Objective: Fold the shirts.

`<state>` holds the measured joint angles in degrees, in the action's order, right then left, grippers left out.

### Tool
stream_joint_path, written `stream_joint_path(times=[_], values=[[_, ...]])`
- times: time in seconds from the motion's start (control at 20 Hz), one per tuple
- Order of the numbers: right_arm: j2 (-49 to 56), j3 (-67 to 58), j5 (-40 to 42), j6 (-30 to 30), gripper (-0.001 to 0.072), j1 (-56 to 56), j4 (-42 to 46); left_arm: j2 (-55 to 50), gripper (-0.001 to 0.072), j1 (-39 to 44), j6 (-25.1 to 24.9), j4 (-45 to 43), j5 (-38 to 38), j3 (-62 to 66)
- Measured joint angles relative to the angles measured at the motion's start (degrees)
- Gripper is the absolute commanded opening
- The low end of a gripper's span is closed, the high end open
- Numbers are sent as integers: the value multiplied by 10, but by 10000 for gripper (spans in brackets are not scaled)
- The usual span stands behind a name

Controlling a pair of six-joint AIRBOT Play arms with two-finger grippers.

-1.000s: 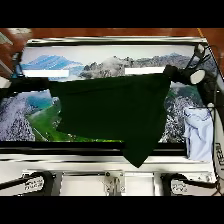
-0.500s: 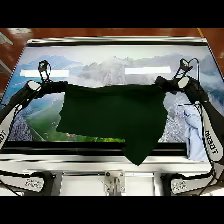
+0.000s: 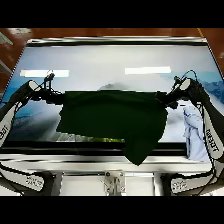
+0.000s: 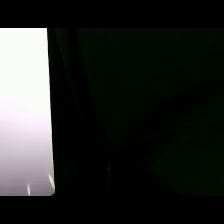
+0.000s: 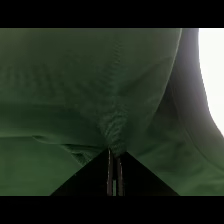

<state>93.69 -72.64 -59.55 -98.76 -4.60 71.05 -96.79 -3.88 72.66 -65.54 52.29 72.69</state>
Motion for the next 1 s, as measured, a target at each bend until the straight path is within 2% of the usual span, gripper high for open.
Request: stream_joint_path(times=[0.15, 0.2, 0.6, 0.85, 1.0], values=[[0, 2, -7, -7, 75, -2, -4, -10, 37, -5, 18, -21, 41, 16], [-4, 3, -10, -7, 52, -4, -5, -11, 37, -9, 21, -30, 57, 29], [-55, 4, -15, -19, 52, -36, -8, -16, 37, -40, 31, -60, 192, 158], [-63, 4, -17, -23, 51, -28, -10, -20, 35, -36, 35, -65, 217, 173], [-92, -10, -17, 12, 51, -21, -16, 9, 35, -37, 38, -68, 216, 179]])
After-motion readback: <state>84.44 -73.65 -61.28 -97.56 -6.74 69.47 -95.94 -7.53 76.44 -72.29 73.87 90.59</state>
